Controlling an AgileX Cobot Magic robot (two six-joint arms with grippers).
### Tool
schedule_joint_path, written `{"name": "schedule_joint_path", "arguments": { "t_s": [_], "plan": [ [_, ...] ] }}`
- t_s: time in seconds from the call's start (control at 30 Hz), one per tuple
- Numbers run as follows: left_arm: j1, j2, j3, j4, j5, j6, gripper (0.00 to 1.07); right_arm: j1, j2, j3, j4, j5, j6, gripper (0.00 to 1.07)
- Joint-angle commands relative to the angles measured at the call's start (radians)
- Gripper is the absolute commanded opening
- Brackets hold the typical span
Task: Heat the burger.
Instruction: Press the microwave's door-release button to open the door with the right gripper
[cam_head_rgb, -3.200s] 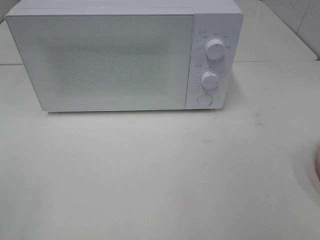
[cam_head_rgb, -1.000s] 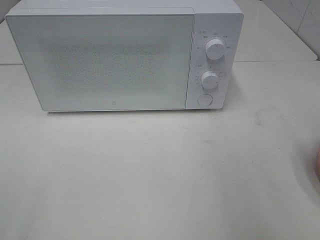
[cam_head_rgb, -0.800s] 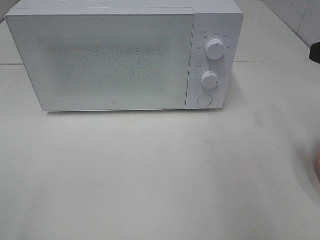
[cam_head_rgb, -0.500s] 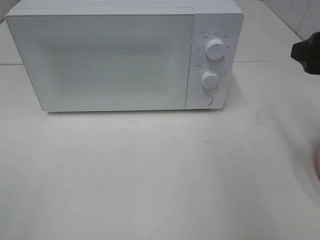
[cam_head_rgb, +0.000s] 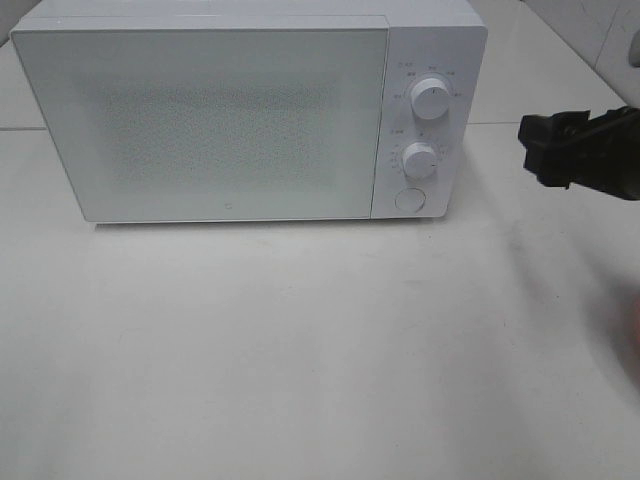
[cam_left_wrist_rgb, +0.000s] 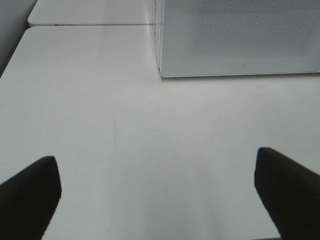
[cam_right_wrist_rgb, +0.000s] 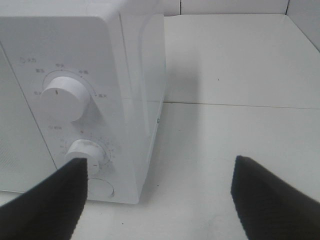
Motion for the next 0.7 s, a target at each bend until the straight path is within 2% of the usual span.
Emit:
{"name": "schedule_joint_path", "arguments": {
  "t_s": [0.03,0.07,0.2,0.33,0.7],
  "plan": [
    [-0.003,-0.022,0.002,-0.005,-0.008,-0.002,1.01,0.073,0.046,0.023,0.137,-0.129,-0.111,0.76],
    [-0.003,-0.022,0.002,-0.005,-0.008,-0.002,1.01,0.124,0.077,0.036,0.210,-0.187,-0.141,0.76],
    [-0.003,-0.022,0.002,-0.005,-0.008,-0.002,1.01,0.188,0.110,0.040,0.304,-0.233,-0.160,0.76],
    [-0.003,-0.022,0.002,-0.005,-0.008,-0.002,1.01,0.304,0.178,0.041,0.465,-0.319,-0.176,0.76],
    [-0.003,-0.022,0.002,-0.005,-0.008,-0.002,1.01,0.535,0.315,0.040,0.643,-0.435,-0.216,0.76]
  ]
}}
